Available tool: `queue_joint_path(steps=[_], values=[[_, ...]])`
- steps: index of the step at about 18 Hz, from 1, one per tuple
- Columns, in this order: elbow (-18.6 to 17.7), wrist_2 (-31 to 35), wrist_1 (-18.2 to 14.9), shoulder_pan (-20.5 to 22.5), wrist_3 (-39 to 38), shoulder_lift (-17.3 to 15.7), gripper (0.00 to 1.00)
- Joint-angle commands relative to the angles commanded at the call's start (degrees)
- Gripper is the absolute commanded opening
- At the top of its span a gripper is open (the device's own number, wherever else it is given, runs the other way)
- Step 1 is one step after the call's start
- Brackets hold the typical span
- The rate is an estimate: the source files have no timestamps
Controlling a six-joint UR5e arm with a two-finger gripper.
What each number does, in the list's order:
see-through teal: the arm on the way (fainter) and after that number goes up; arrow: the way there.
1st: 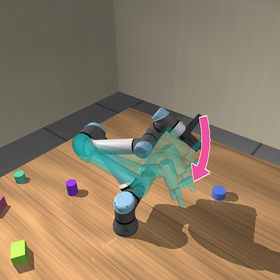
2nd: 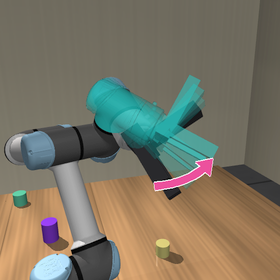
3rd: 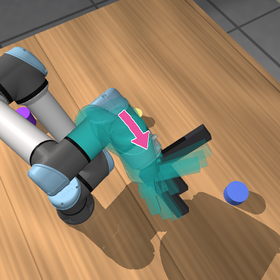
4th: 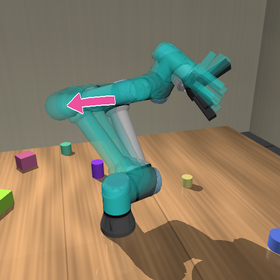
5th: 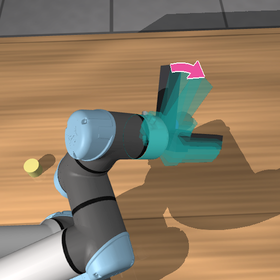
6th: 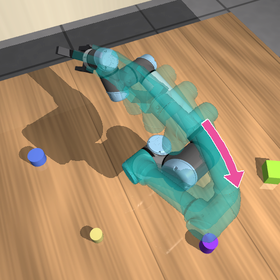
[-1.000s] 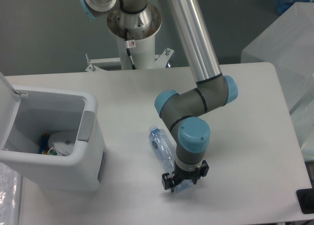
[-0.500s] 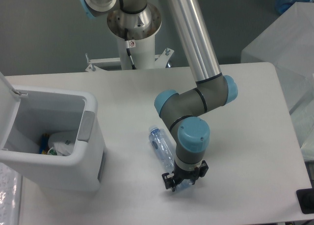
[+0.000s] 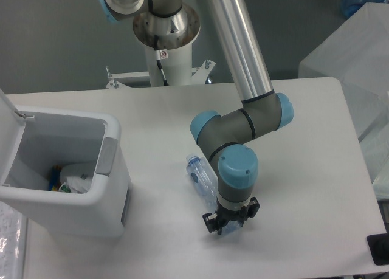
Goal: Place the trash in the trash can
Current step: 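Lower the gripper around the bottle end and close on it, then lift the bottle and carry it over the trash bin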
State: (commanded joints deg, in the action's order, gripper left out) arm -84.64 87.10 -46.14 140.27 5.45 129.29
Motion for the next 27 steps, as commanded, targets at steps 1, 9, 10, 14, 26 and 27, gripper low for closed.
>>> queue_joint_path(steps=[1, 9, 10, 14, 26, 27], values=[[0.2, -0.1, 0.0, 0.0, 0.0, -0.7, 0.63], [5.6, -1.8, 0.1, 1.6, -1.3, -9.0, 0.63], [7.3, -2.1, 0.2, 1.6, -2.4, -9.6, 0.64], [13.9, -4.0, 3.2, 1.3, -8.0, -9.8, 0.63], [15.2, -11.1, 8.2, -4.6, -6.2, -19.3, 0.63], [15.1, -11.2, 8.2, -5.4, -6.0, -19.6, 0.63]])
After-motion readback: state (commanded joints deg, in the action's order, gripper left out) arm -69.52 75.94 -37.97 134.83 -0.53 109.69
